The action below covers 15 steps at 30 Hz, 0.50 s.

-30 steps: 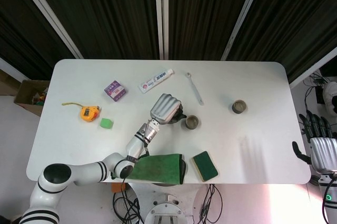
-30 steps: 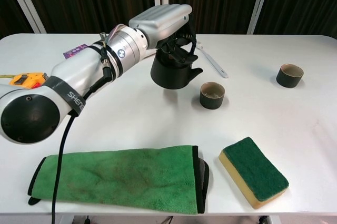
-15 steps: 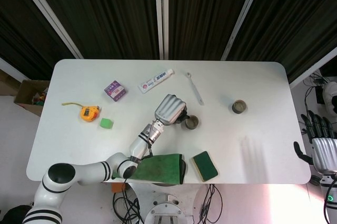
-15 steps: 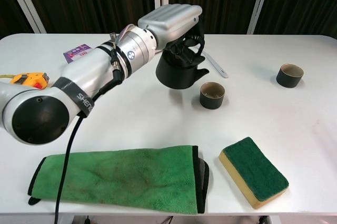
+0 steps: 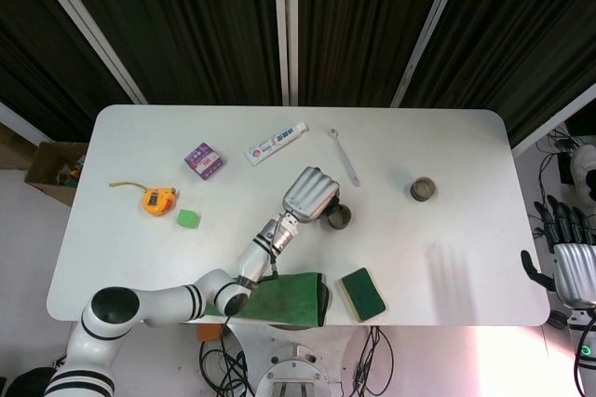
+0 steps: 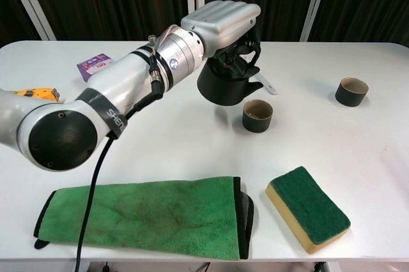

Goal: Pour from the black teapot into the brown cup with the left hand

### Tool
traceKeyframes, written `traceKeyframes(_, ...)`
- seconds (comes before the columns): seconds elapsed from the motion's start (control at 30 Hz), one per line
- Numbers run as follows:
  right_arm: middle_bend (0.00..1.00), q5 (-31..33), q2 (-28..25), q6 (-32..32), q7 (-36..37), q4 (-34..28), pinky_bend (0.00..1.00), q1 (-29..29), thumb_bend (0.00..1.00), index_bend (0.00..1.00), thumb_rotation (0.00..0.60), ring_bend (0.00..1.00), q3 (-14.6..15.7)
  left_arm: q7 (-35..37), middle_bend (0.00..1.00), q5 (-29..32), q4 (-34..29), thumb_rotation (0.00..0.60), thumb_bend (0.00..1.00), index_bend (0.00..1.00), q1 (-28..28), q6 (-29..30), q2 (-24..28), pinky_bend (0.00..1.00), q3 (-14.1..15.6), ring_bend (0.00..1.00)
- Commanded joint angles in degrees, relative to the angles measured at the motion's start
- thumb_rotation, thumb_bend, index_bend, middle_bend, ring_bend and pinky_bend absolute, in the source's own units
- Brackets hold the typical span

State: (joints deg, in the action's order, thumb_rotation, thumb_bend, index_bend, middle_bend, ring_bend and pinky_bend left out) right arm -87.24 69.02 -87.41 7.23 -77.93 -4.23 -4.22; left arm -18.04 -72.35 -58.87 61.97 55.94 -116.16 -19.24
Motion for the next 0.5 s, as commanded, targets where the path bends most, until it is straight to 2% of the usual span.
traceKeyframes(0.03, 0.00, 0.0, -0.1, -0.1, 0.1, 0.0, 0.00, 0.0, 0.38, 0.00, 0.600, 0.00, 0.0, -0.2, 1.00, 0.0, 0.4, 0.600, 0.37, 1.00, 0.3, 0.1, -0.3, 0.65, 0.0, 1.00)
traceKeyframes(0.5, 0.00, -0.1, 0.0, -0.2, 0.6, 0.2, 0.00, 0.2, 0.38, 0.00, 0.600, 0.00, 0.1, -2.2, 1.00, -1.5, 2.1, 0.600, 0.39, 1.00, 1.1, 1.6, -1.5, 0.65, 0.7, 1.00)
